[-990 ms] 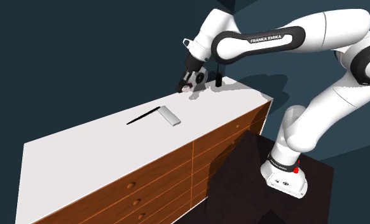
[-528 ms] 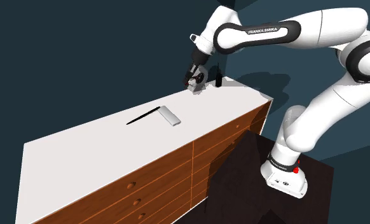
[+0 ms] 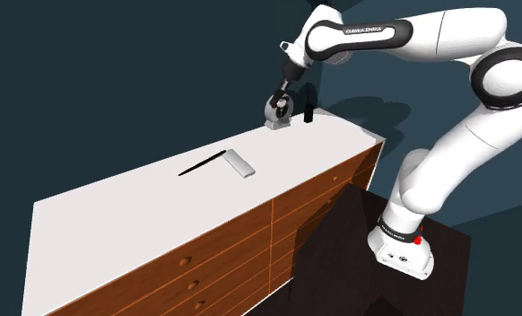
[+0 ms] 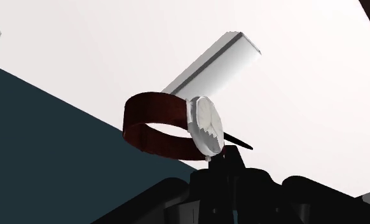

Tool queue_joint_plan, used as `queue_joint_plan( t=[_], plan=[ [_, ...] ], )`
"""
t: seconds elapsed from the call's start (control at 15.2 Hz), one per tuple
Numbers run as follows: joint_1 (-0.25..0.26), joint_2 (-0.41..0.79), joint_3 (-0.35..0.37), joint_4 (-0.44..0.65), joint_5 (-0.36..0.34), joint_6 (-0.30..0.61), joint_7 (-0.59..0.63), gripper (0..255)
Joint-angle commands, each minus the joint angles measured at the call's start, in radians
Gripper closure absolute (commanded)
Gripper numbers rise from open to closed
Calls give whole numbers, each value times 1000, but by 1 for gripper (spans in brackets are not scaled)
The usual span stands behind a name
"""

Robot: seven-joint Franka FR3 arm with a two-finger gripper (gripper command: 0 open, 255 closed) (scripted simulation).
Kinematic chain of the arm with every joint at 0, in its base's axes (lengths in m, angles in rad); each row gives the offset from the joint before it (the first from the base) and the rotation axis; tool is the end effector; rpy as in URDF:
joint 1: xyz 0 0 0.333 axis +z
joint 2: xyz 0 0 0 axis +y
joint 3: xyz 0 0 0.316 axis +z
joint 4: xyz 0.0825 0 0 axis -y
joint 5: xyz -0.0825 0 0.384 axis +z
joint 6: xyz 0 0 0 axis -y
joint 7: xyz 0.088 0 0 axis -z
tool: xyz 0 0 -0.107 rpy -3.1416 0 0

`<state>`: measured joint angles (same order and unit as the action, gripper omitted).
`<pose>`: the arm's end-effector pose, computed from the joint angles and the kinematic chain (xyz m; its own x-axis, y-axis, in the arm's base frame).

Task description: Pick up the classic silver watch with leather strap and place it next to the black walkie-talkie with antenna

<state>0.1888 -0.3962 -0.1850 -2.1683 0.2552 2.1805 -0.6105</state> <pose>0.4721 -0.0008 0.5955 0.7733 0.4173 0.4774 0.4982 -0.8656 -0.0505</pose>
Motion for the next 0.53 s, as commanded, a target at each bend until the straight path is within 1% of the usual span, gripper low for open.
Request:
queue_joint_plan(
  t=[0.0, 0.46],
  plan=[
    [-9, 13, -39, 15, 7, -14, -52, 255],
    [-37, 129, -184, 149, 57, -87, -236, 255]
  ],
)
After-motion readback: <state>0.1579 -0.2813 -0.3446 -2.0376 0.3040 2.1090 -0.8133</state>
